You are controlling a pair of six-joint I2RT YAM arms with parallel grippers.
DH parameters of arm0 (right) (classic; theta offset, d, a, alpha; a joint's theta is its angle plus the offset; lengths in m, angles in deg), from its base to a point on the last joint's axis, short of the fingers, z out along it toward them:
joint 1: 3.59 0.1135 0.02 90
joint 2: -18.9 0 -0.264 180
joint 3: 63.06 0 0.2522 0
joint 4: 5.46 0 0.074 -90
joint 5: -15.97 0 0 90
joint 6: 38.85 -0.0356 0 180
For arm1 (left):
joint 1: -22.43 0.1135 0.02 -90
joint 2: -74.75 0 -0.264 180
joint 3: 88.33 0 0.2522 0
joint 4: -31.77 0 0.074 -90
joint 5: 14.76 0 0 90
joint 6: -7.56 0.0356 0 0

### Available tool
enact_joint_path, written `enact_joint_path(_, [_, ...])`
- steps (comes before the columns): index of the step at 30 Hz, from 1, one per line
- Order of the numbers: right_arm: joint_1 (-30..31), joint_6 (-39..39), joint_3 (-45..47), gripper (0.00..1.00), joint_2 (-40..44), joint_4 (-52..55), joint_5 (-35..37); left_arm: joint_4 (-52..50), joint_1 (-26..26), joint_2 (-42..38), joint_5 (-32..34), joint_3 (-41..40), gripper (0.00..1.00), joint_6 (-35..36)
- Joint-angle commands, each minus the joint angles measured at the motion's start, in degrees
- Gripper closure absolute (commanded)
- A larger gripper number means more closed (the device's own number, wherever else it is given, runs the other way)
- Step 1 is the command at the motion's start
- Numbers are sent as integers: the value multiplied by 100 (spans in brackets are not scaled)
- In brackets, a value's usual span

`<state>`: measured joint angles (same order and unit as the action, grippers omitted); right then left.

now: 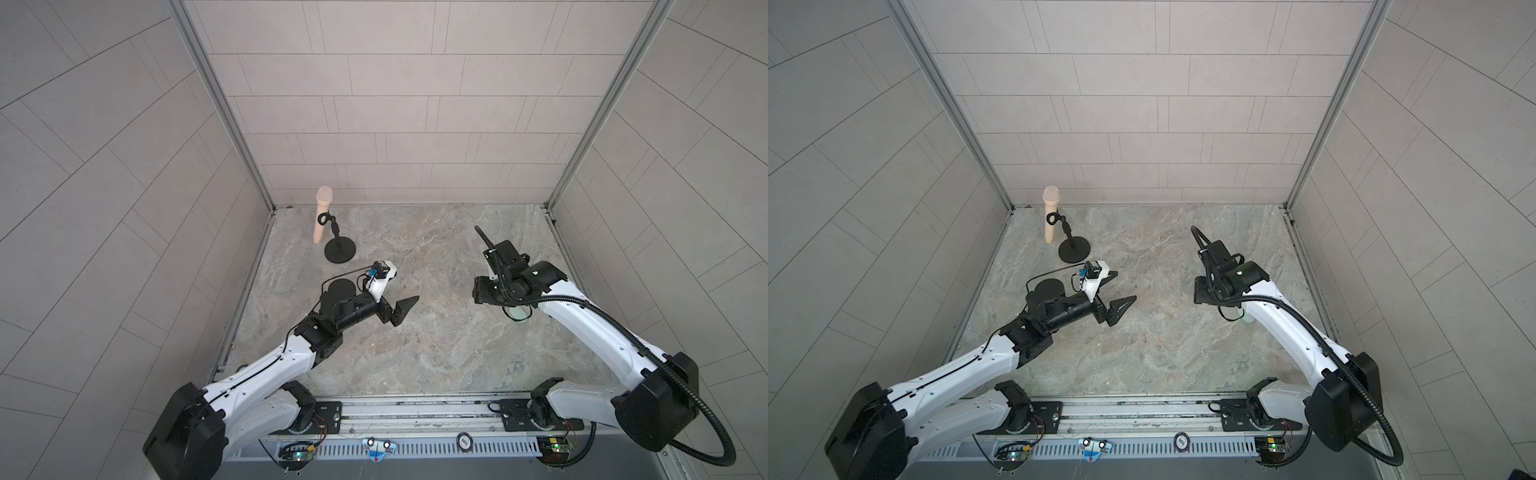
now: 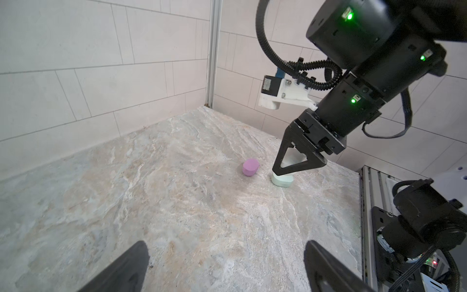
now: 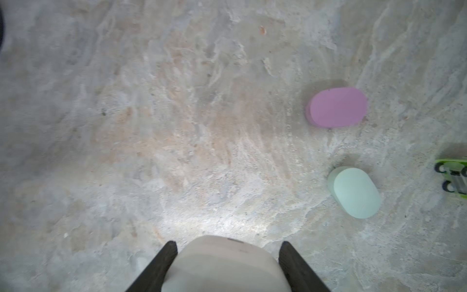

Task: Insert wireless bluetooth earbuds into charging case
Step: Place the charging case at the middle-right of the table.

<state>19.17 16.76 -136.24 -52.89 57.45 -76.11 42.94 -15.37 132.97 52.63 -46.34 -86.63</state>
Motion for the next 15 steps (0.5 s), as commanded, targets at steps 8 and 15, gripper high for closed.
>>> enact_joint_path(8, [-630,312,830,51,-793,-1360,428,-135,-34,21,756,-213,0,-363])
enact_joint_path(15, [-904,459,1177,50,-1512,-2080,288,-146,-34,49,810,-174,0,-355])
